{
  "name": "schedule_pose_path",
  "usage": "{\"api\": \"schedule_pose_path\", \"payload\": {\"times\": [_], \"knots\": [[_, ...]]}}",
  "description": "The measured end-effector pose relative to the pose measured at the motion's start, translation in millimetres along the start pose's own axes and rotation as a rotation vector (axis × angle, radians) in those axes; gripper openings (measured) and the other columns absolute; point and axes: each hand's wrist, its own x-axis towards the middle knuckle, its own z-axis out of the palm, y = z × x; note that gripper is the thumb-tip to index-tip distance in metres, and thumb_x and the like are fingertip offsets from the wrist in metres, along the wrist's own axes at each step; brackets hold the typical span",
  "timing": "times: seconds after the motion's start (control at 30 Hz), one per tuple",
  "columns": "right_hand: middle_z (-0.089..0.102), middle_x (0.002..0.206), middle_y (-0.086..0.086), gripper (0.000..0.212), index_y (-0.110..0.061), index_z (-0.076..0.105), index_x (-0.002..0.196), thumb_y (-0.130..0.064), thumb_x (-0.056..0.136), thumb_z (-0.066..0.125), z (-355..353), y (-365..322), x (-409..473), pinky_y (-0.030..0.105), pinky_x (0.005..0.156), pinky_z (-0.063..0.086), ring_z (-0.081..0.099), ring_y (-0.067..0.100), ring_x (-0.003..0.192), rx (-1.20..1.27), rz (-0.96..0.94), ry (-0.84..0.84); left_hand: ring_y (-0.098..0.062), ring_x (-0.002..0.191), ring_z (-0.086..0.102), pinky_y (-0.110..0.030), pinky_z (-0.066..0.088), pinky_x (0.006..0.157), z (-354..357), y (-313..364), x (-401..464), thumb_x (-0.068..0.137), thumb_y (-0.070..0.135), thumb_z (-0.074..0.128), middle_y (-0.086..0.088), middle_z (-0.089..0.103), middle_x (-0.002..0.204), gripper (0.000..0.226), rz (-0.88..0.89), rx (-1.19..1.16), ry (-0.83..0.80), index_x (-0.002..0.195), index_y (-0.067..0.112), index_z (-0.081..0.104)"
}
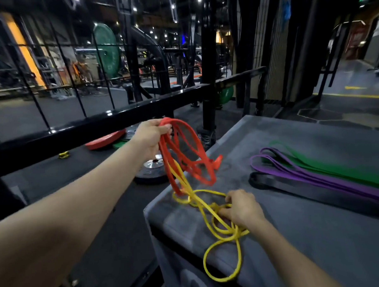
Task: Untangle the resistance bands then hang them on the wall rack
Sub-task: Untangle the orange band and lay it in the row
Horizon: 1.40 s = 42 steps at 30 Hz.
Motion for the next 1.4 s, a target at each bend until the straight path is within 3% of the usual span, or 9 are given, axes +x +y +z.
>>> {"api": "schedule_pose_path", "payload": {"times": [0.2,0.37,0.47,0.63,0.73,0.87,1.0,1.23,1.4], "knots": [[0.065,0.105,0.004,0.025,-0.016,0.067,0.099,-0.036,0.086,0.061,-14.0,-19.1,-1.7,0.032,0.089,0.043,0.057,0.019,0.103,0.211,-0.263,0.288,-0.007,0.056,0.054,-0.018,0.050,0.054,10.8,-7.3,-8.5,0.092,-0.003,0.049,-0.003,0.054,0.070,0.018,-0.004,-0.012,-0.020,0.088,0.010,0.060],[0.062,0.073,-0.006,0.021,-0.024,0.058,0.082,-0.044,0.082,0.063,-5.2,-49.1,-24.3,0.020,0.066,0.050,0.061,0.000,0.067,0.443,-0.490,-0.074,-0.005,0.048,0.055,-0.016,0.049,0.053,15.7,-19.8,-18.7,0.093,-0.004,0.047,0.006,0.058,0.048,0.018,-0.013,-0.144,0.012,0.086,0.007,0.059],[0.059,0.069,-0.002,0.011,-0.006,0.062,0.097,-0.011,0.088,0.061,-1.6,-51.8,-22.3,0.014,0.056,0.045,0.055,-0.002,0.055,0.714,-0.439,-0.165,-0.004,0.049,0.058,-0.017,0.052,0.055,15.2,-22.7,-24.9,0.092,-0.003,0.048,0.005,0.060,0.052,0.014,-0.018,-0.156,0.022,0.097,0.004,0.058],[0.060,0.077,0.003,0.013,-0.015,0.067,0.086,-0.017,0.092,0.056,-14.4,-61.0,-24.1,0.026,0.070,0.045,0.053,0.010,0.071,0.969,-0.476,-0.187,-0.016,0.066,0.058,-0.039,0.052,0.083,9.3,-29.5,-26.6,0.091,-0.003,0.050,-0.006,0.060,0.071,0.027,-0.043,-0.224,0.070,0.117,-0.006,0.053],[0.061,0.072,0.001,0.003,-0.011,0.061,0.090,-0.012,0.090,0.058,-4.0,-71.8,-31.7,0.020,0.059,0.049,0.056,0.004,0.057,0.901,-0.484,-0.246,-0.017,0.069,0.057,-0.032,0.053,0.077,12.1,-33.8,-31.2,0.090,-0.002,0.052,-0.007,0.059,0.079,0.026,-0.027,-0.204,0.084,0.116,0.000,0.055],[0.056,0.051,-0.008,0.021,-0.019,0.061,0.078,-0.006,0.093,0.052,-24.0,-55.5,-14.0,0.016,0.050,0.043,0.050,-0.002,0.045,0.976,-0.390,0.120,-0.009,0.057,0.060,-0.019,0.052,0.050,-1.4,-35.7,-34.7,0.091,-0.001,0.052,-0.003,0.058,0.075,0.016,0.040,-0.089,0.105,0.104,0.005,0.059],[0.055,0.058,-0.003,0.024,-0.019,0.059,0.071,-0.008,0.091,0.052,-33.8,-19.1,7.4,0.026,0.061,0.042,0.049,0.005,0.053,1.062,-0.016,0.596,-0.001,0.041,0.057,-0.015,0.046,0.040,-24.1,-42.7,-28.1,0.091,-0.005,0.050,-0.004,0.057,0.075,0.024,0.022,-0.079,0.199,0.114,-0.002,0.056],[0.066,0.102,0.022,0.022,-0.006,0.067,0.097,-0.014,0.089,0.048,-23.4,12.5,7.6,0.038,0.080,0.047,0.058,0.039,0.101,0.589,0.381,0.607,-0.012,0.068,0.055,-0.022,0.046,0.059,-38.8,-54.8,-23.8,0.088,-0.001,0.057,0.001,0.060,0.079,0.023,0.059,0.062,0.194,0.084,0.020,0.063],[0.055,0.114,0.014,0.021,-0.010,0.067,0.097,-0.011,0.081,0.053,-17.8,1.7,2.4,0.042,0.088,0.037,0.048,0.036,0.107,-0.207,0.056,0.606,-0.010,0.053,0.061,-0.025,0.052,0.048,-31.4,-54.7,-26.7,0.090,0.001,0.054,0.000,0.059,0.073,0.019,0.013,-0.011,0.181,0.085,0.019,0.060]]}}
